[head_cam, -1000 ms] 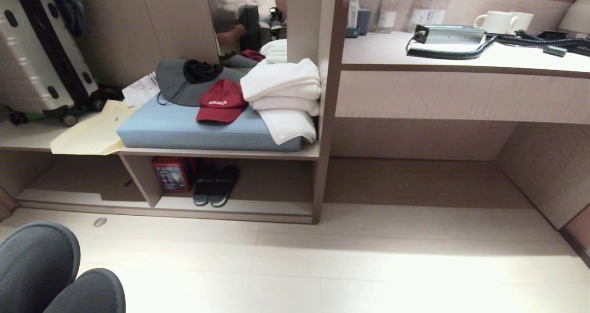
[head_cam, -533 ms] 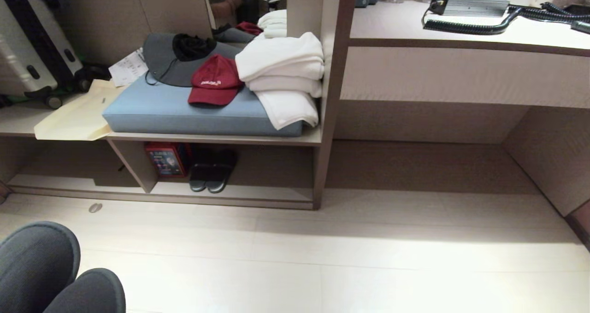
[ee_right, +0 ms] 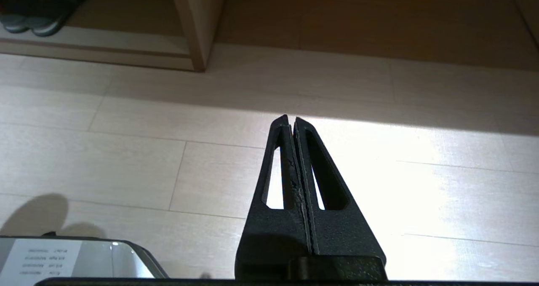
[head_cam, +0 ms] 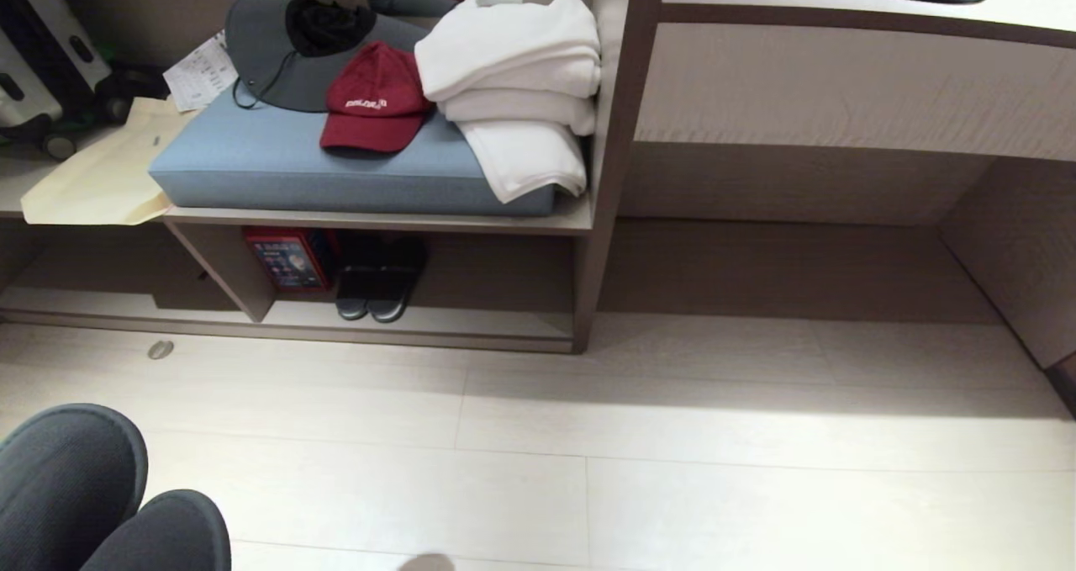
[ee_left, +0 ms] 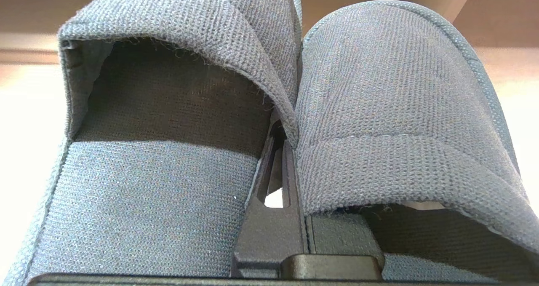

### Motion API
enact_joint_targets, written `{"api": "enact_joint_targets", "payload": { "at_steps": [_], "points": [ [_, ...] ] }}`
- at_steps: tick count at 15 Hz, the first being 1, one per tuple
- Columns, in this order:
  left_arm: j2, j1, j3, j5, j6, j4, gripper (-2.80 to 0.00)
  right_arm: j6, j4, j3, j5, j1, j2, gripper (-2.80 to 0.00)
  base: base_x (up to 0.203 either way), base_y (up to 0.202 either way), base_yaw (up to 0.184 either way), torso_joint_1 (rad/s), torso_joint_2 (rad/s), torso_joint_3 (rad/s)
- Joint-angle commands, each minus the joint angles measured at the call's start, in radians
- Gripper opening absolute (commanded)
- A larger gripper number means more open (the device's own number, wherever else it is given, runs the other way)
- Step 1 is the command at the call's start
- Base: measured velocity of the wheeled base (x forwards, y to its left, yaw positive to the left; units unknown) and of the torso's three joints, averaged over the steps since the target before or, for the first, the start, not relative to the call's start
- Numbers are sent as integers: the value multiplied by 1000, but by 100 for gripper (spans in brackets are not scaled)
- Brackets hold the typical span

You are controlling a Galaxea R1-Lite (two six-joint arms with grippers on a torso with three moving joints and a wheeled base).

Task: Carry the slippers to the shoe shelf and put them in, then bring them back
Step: Place the slippers into the shoe cabinet

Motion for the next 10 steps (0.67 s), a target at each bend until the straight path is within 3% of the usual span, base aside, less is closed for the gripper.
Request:
{"api": "enact_joint_targets", "payload": {
  "at_steps": [1,10],
  "points": [
    [1,-1,0,1,-3,-1,-280,-1,0,0,0,0,-2,-280,0,0,0,6,4,-195],
    [1,1,0,-1,1,-1,-280,-1,0,0,0,0,-2,-280,0,0,0,3,4,-197]
  ]
}}
